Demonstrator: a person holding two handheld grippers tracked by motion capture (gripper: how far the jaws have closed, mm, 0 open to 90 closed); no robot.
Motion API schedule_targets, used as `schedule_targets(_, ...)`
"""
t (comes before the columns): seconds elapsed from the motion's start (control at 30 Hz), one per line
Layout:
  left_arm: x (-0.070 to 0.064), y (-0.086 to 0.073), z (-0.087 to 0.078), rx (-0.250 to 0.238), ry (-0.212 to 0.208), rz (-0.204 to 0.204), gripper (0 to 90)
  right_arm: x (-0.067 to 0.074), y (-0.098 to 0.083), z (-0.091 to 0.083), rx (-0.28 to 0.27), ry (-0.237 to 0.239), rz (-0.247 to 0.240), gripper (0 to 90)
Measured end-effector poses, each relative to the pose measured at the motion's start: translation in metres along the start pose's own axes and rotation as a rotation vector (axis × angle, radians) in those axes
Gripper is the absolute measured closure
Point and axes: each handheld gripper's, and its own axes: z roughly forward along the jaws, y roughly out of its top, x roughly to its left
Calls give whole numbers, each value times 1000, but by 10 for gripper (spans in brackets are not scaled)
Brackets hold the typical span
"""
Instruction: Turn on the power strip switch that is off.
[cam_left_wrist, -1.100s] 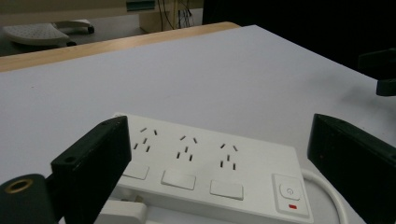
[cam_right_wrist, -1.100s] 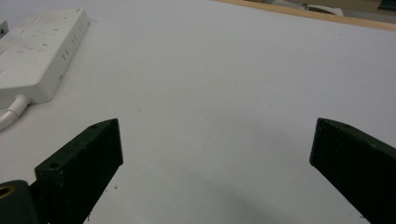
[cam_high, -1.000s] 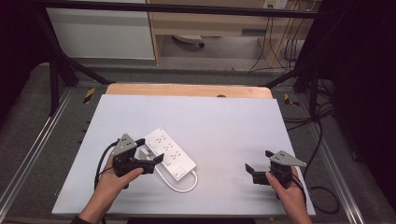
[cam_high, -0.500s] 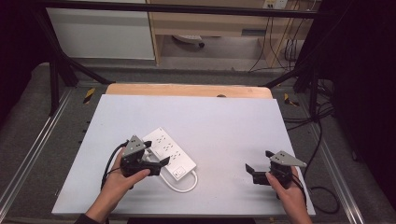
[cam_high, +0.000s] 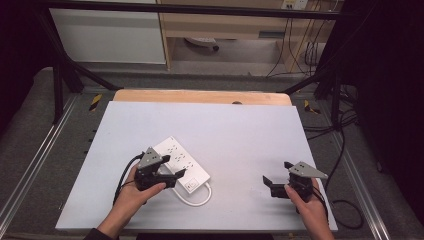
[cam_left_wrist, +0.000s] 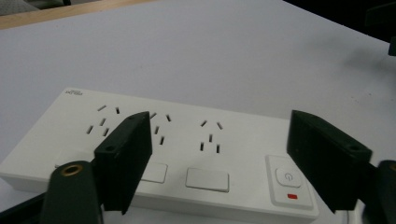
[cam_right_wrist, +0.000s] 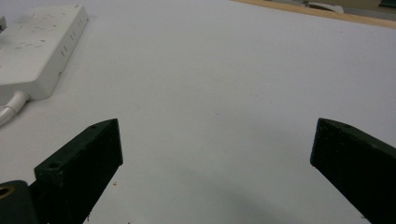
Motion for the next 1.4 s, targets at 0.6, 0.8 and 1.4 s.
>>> schedule_targets(0.6,4,-6,10,63,-6,-7,510,0,0,0,0,1,-1,29)
schedule_targets(0.8,5,-7,11,72,-2,-6,617,0,0,0,0,1,-2,29)
schedule_targets(1.4,7,-12,13,102,-31,-22,852,1,0,0,6,1,-6,30)
